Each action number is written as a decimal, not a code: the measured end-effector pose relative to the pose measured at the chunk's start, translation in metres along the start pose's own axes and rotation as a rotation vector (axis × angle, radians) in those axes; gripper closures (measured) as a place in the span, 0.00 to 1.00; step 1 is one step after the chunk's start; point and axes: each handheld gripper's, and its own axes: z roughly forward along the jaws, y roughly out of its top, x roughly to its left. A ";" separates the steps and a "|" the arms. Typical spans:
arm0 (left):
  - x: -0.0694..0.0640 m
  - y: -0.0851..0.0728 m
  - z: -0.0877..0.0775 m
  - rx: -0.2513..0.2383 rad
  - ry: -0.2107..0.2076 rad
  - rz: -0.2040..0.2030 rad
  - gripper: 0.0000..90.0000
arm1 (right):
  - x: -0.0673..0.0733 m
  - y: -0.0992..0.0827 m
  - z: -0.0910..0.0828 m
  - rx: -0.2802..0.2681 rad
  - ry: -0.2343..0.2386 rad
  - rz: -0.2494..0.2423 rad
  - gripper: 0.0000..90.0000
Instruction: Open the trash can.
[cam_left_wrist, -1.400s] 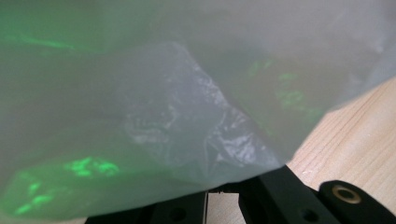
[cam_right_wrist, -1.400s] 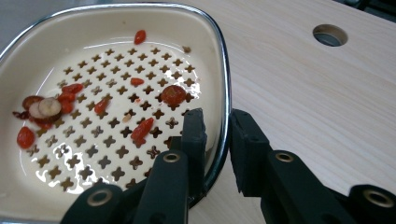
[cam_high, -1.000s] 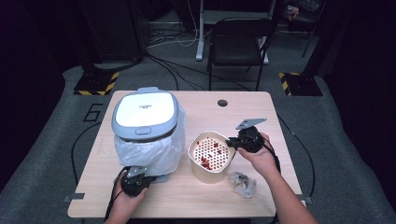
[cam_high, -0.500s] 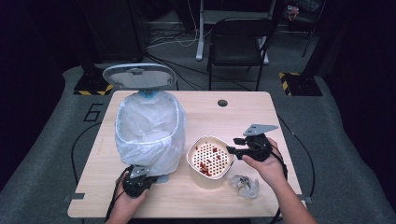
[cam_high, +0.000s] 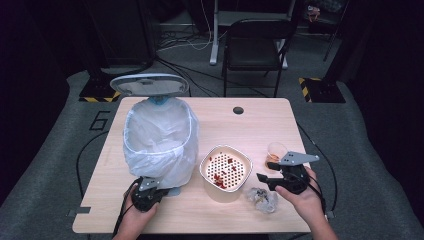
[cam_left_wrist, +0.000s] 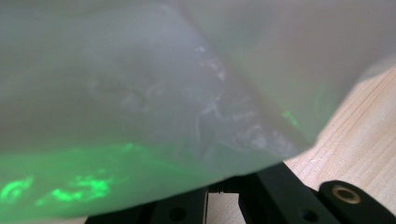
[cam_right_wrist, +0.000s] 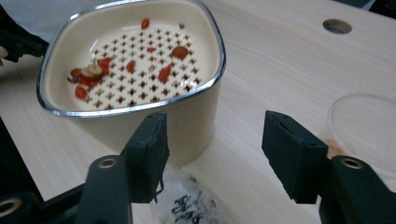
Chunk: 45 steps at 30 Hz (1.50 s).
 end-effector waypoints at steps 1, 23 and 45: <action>0.000 0.000 0.000 0.000 0.000 0.000 1.00 | 0.000 0.000 0.000 0.000 0.000 0.000 0.44; 0.000 0.000 0.000 0.000 -0.001 0.001 1.00 | 0.013 -0.073 0.034 0.128 0.070 0.025 0.33; 0.000 0.000 -0.001 0.011 0.006 0.001 1.00 | 0.002 -0.046 0.002 0.114 0.089 0.036 0.72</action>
